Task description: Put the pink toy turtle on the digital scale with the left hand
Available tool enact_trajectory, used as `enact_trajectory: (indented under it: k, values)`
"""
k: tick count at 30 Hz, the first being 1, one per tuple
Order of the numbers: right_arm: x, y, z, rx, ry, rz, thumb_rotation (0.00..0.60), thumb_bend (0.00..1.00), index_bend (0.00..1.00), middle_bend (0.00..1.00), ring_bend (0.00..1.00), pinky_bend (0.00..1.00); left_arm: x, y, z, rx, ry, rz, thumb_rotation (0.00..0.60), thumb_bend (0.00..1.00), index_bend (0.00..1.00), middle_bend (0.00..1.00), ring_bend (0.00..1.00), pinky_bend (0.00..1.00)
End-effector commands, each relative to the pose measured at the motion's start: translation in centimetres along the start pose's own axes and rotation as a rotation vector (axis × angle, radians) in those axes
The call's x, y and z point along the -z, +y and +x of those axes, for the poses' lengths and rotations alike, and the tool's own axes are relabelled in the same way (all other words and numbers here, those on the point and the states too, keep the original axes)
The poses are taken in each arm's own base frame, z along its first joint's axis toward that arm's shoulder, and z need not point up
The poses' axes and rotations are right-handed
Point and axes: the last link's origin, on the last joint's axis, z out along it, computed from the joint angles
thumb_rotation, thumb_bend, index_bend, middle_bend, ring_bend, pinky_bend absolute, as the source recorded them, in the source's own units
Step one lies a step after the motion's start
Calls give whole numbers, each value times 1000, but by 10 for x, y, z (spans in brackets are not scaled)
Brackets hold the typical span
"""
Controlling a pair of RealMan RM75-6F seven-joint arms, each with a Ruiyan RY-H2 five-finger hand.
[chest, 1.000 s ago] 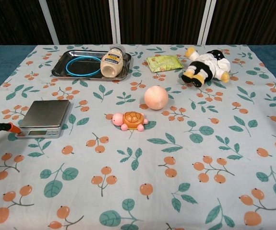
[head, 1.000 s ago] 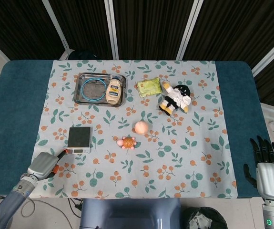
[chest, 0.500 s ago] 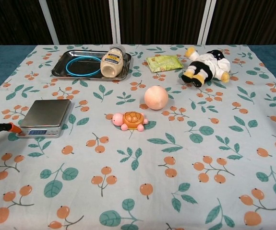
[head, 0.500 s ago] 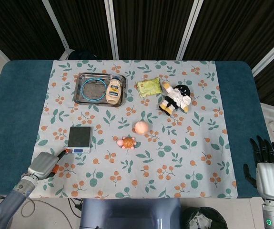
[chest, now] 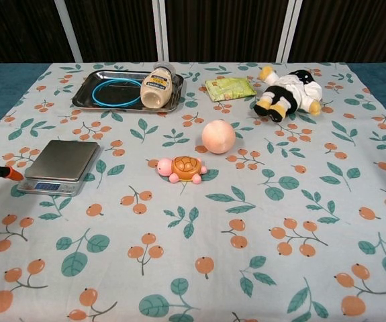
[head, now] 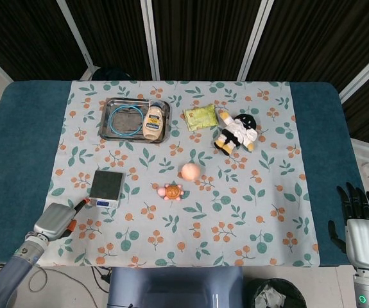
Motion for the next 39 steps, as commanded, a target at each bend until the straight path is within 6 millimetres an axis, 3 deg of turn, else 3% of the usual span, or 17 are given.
enact_trajectory:
  k: [1, 5, 7, 10, 13, 17, 22, 31, 39]
  values:
    - [0, 0, 0, 0, 0, -1, 600, 501, 7, 0, 14, 0, 3, 1, 12, -2, 46, 1, 600, 504, 120, 615, 592, 577]
    - [0, 0, 0, -1, -1, 0, 600, 500, 6, 0, 14, 0, 7, 5, 30, 11, 106, -5, 600, 269, 100, 424, 418, 512]
    - [0, 0, 0, -1, -2, 0, 600, 500, 6, 0, 14, 0, 8, 8, 43, 18, 154, -10, 600, 173, 85, 295, 280, 427]
    - [0, 0, -1, -1, -4, 0, 600, 500, 6, 0, 14, 0, 7, 19, 68, 26, 239, -34, 600, 102, 71, 165, 122, 316]
    - [0, -1, -1, 0, -7, 2, 600, 501, 7, 0, 14, 0, 2, 33, 91, 30, 313, -67, 600, 67, 68, 106, 50, 245]
    - [0, -1, -1, 1, -8, 3, 600, 501, 7, 0, 14, 0, -17, 56, 131, 6, 391, -102, 600, 58, 62, 100, 31, 217]
    - [0, -2, -2, 4, -10, 3, 600, 501, 6, 0, 14, 0, -47, 85, 157, -27, 393, -127, 600, 60, 62, 133, 59, 237]
    - [-2, 0, -4, 11, -16, -4, 600, 500, 6, 0, 14, 0, -89, 134, 155, -31, 283, -145, 600, 59, 73, 163, 82, 240]
    - [-3, 0, -6, 14, -20, -6, 600, 500, 6, 0, 14, 0, -104, 164, 142, -71, 234, -147, 600, 63, 93, 235, 178, 320]
